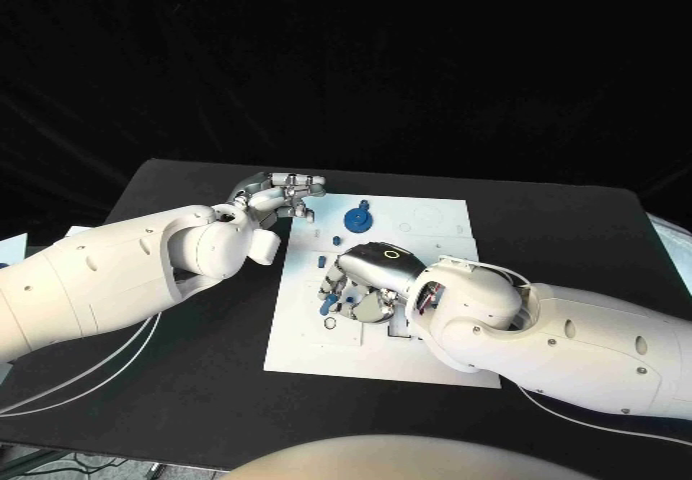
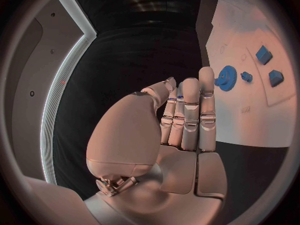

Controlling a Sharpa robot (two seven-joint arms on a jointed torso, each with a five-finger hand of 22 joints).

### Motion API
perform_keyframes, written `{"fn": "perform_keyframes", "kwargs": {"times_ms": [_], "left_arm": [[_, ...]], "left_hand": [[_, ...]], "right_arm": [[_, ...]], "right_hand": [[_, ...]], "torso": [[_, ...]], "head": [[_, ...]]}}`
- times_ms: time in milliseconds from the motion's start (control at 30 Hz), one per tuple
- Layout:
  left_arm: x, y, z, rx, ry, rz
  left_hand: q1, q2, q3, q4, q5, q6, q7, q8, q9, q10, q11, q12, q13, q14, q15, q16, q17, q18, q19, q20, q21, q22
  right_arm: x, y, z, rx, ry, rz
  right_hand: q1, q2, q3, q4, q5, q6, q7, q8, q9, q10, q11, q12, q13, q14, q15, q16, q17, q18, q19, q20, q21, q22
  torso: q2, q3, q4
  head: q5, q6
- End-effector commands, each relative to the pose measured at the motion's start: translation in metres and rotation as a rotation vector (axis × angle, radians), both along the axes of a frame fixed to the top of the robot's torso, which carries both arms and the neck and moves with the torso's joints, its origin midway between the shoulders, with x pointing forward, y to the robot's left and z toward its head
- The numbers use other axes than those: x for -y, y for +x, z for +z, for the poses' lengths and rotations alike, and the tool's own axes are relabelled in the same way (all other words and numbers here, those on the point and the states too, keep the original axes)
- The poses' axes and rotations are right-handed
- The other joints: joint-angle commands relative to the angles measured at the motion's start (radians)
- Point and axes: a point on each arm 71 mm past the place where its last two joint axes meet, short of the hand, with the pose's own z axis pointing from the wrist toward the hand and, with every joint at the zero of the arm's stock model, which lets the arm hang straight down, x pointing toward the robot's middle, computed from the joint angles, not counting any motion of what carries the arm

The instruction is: Assemble the parts on the task board

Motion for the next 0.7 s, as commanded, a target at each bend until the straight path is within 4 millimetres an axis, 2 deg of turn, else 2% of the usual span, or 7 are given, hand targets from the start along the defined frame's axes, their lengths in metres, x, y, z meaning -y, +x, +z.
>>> {"fn": "perform_keyframes", "kwargs": {"times_ms": [33,333,700], "left_arm": [[0.004,-0.001,0.001,0.007,-0.013,-0.024],[0.005,-0.001,0.001,0.007,-0.015,-0.027],[0.005,-0.001,0.001,0.006,-0.013,-0.026]], "left_hand": [[0.005,0.003,-0.001,-0.006,-0.001,-0.006,0.000,0.006,-0.001,-0.010,0.000,0.004,0.001,-0.007,-0.001,-0.004,-0.001,0.010,0.003,0.003,-0.003,-0.002],[0.005,0.004,-0.001,-0.006,-0.001,-0.006,0.000,0.006,-0.001,-0.010,0.000,0.006,0.001,-0.007,-0.001,-0.003,-0.002,0.010,0.003,0.003,-0.003,-0.002],[0.005,0.004,-0.001,-0.006,-0.001,-0.006,0.000,0.006,-0.001,-0.010,0.000,0.006,0.001,-0.007,-0.001,-0.003,-0.002,0.010,0.003,0.003,-0.003,-0.002]], "right_arm": [[-0.003,0.000,-0.008,-0.014,-0.049,0.034],[-0.003,0.001,-0.020,-0.057,-0.095,0.041],[0.000,0.002,-0.024,-0.053,-0.138,0.036]], "right_hand": [[0.015,0.013,0.006,0.000,0.007,-0.001,0.006,-0.002,0.001,0.004,0.002,-0.004,0.001,0.024,0.001,0.001,-0.001,-0.011,0.002,-0.001,0.001,-0.001],[0.013,0.013,0.007,0.000,0.007,-0.002,0.006,-0.003,0.001,0.004,0.002,-0.006,0.001,0.023,0.001,0.000,-0.003,-0.011,0.000,0.000,-0.001,-0.003],[0.011,0.013,0.008,0.000,0.008,-0.002,0.006,-0.003,0.001,0.004,0.003,-0.007,0.001,0.023,0.002,0.000,-0.003,-0.011,0.000,0.000,-0.001,-0.003]], "torso": [[0.000,0.0006,-0.0012],[-0.001,0.0011,-0.0011],[0.000,0.0015,-0.0005]], "head": [[0.005,-0.004],[0.013,-0.010],[0.016,-0.014]]}}
